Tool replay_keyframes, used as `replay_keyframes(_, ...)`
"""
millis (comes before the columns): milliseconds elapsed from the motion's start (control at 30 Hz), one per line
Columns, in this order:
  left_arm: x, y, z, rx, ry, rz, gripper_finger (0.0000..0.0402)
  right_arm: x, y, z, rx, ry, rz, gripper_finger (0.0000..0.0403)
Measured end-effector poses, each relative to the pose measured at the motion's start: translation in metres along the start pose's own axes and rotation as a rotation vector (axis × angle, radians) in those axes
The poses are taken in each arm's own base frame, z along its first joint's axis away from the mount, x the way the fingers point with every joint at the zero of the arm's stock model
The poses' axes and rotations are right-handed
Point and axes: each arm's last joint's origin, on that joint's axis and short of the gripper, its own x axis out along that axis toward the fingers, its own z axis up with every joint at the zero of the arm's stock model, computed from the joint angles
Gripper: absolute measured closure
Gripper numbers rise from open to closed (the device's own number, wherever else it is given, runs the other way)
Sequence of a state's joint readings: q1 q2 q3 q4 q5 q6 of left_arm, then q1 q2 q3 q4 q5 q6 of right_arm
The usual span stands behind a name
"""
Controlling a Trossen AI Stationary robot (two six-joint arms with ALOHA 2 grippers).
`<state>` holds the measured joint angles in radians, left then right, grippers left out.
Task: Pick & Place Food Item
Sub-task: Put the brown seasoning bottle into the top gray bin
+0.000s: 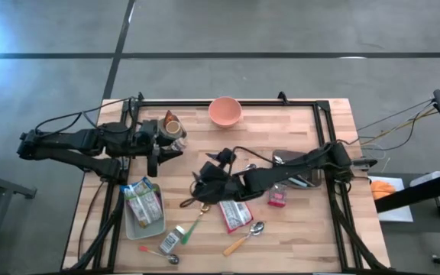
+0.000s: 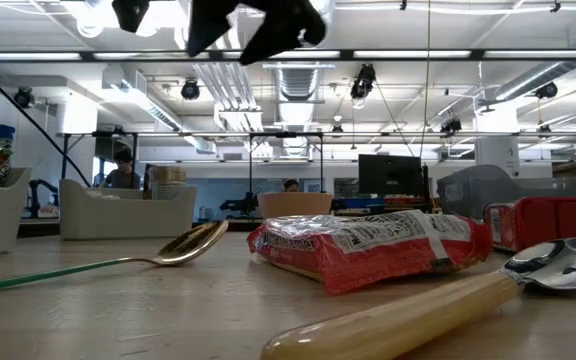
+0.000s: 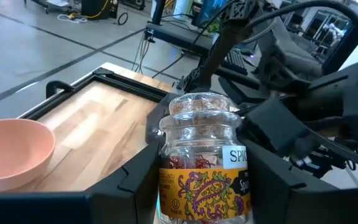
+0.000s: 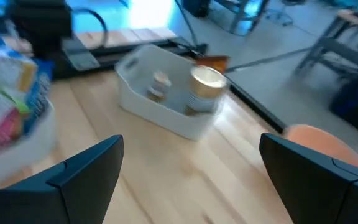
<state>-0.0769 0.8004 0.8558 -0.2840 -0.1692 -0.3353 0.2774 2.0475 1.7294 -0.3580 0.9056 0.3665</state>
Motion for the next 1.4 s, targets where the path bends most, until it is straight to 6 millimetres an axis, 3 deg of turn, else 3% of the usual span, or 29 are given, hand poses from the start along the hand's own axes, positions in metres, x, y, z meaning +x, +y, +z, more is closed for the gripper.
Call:
replay_keyframes(100, -0.004, 0.0, 0.001, 0.004, -0.013, -0.004, 0.022, 0.012, 0.005, -0.005, -0.007, 0.006, 0.035, 0.0031)
replay_keyframes(267, -0.013, 0.001, 0.005, 0.016, -0.046, -0.008, 0.022, 0.015, 0.005, -0.011, 0.048, 0.015, 0.011, 0.0031)
replay_keyframes(467, -0.013, 0.001, 0.004, 0.033, -0.086, -0.019, 0.022, 0.004, 0.015, -0.021, 0.065, -0.041, 0.031, 0.0031)
replay_keyframes(600, -0.006, 0.004, -0.007, 0.039, -0.096, -0.03, 0.022, -0.018, 0.015, -0.014, 0.113, -0.17, 0.13, 0.0031)
replay_keyframes(700, -0.002, 0.005, -0.016, 0.033, -0.109, -0.057, 0.022, -0.039, 0.003, -0.011, 0.17, -0.286, 0.27, 0.0031)
replay_keyframes(900, 0.006, 0.003, -0.026, 0.082, -0.219, -0.185, 0.022, -0.072, -0.049, -0.015, 0.374, -0.615, 0.605, 0.0031)
replay_keyframes(1000, 0.011, 0.002, -0.032, 0.115, -0.295, -0.25, 0.022, -0.074, -0.067, -0.023, 0.415, -0.726, 0.646, 0.0031)
replay_keyframes(1133, 0.024, 0.001, -0.036, 0.113, -0.344, -0.27, 0.022, -0.067, -0.072, -0.026, 0.395, -0.744, 0.621, 0.0031)
replay_keyframes(1400, 0.062, -0.008, -0.034, 0.16, -0.33, -0.272, 0.022, -0.058, -0.071, -0.005, 0.337, -0.756, 0.569, 0.0031)
